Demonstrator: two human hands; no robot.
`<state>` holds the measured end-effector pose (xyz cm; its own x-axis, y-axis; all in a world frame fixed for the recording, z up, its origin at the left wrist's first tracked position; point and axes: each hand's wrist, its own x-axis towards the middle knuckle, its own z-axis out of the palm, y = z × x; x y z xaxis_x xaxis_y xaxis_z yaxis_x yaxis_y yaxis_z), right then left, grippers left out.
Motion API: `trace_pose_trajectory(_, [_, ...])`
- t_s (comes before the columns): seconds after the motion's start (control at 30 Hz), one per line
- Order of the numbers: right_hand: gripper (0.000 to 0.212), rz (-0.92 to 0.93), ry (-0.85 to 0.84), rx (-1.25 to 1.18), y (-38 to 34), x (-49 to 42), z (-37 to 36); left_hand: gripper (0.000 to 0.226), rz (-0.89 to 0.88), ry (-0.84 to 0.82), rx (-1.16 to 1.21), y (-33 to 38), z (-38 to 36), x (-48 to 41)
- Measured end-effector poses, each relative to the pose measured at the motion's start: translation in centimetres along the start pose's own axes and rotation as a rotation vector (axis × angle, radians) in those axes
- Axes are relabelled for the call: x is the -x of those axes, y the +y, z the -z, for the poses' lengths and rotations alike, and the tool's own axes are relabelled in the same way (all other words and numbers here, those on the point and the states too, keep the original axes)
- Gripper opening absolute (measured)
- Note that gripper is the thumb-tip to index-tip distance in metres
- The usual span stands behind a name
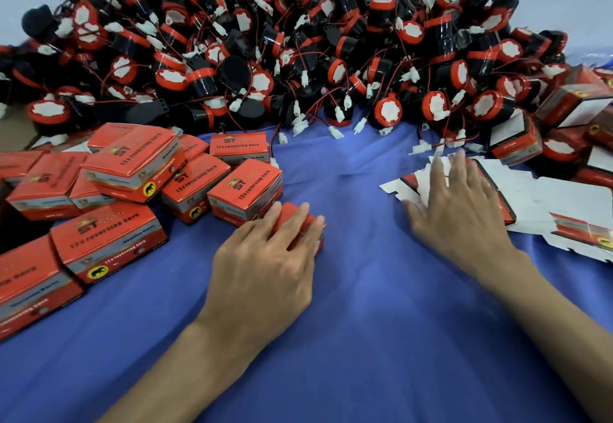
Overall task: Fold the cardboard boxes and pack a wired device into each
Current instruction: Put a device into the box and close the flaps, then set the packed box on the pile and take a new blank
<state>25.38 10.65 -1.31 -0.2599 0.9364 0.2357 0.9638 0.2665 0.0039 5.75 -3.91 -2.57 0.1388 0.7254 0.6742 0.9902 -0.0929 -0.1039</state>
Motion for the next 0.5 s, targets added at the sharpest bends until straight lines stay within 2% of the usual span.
trace_pose_trajectory(0.03, [0.062, -0.034, -0.074, 0.045, 0.2, 0.0, -0.1, 0.03, 0.005, 0.001, -0.023, 0.1, 0.1, 0.0])
trace_pose_trajectory(0.1, [0.048, -0.028, -0.112, 0.115, 0.3, 0.0, -0.4, 0.025, 0.031, -0.011, -0.067, 0.1, 0.7, 0.0])
trace_pose_trajectory(0.2, [0.034, 0.052, -0.021, 0.169, 0.1, 0.0, -0.2, 0.018, 0.116, -0.077, -0.123, 0.5, 1.8, -0.3])
trace_pose_trajectory(0.3, [0.025, 0.05, 0.074, 0.15, 0.4, 0.1, -0.3, 0.003, 0.201, -0.14, -0.149, 0.4, 2.4, -0.7])
trace_pose_trajectory(0.43, [0.005, 0.051, 0.367, -0.04, -0.2, 0.3, 0.4, 0.013, 0.285, -0.18, -0.152, -1.6, 2.9, -0.8])
trace_pose_trajectory(0.5, [0.016, 0.164, 0.656, -0.125, -0.3, 0.5, 0.9, 0.019, 0.292, -0.206, -0.172, -2.5, 2.9, -0.8])
